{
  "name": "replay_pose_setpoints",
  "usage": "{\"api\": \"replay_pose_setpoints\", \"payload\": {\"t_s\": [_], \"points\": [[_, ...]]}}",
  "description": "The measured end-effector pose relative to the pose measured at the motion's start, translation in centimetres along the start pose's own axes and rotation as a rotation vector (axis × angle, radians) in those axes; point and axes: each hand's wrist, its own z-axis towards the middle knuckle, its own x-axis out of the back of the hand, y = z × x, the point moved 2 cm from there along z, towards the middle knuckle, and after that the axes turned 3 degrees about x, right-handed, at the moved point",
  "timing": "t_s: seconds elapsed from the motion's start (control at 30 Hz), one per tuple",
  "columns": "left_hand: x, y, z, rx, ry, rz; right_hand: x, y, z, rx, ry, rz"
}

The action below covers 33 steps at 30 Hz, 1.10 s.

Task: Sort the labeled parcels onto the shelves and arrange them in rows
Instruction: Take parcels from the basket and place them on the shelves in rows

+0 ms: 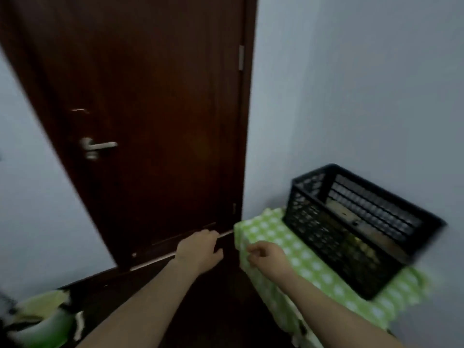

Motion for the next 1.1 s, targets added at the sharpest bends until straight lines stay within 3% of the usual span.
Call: {"api": "replay_pose_setpoints", "payload": {"t_s": [0.23, 0.63, 0.9, 1.1], "points": [[-4.2, 19.5, 9.1, -0.252, -0.101, 0.055, 18.0, 12.0, 1.4, -0.202, 0.247, 0.083], [-6.5, 33.5, 28.4, -0.445, -0.048, 0.013, 32.8, 23.1, 12.5, -0.405, 0.526, 0.095], [-10.7, 39.7, 39.4, -0.5, -0.196, 0.013, 35.0, 31.5, 20.8, -0.63, 0.206, -0.251], [-14.1, 42.3, 42.2, -0.45, -0.254, -0.01, 32.4, 36.1, 24.4, -0.735, -0.129, -0.335]]}}
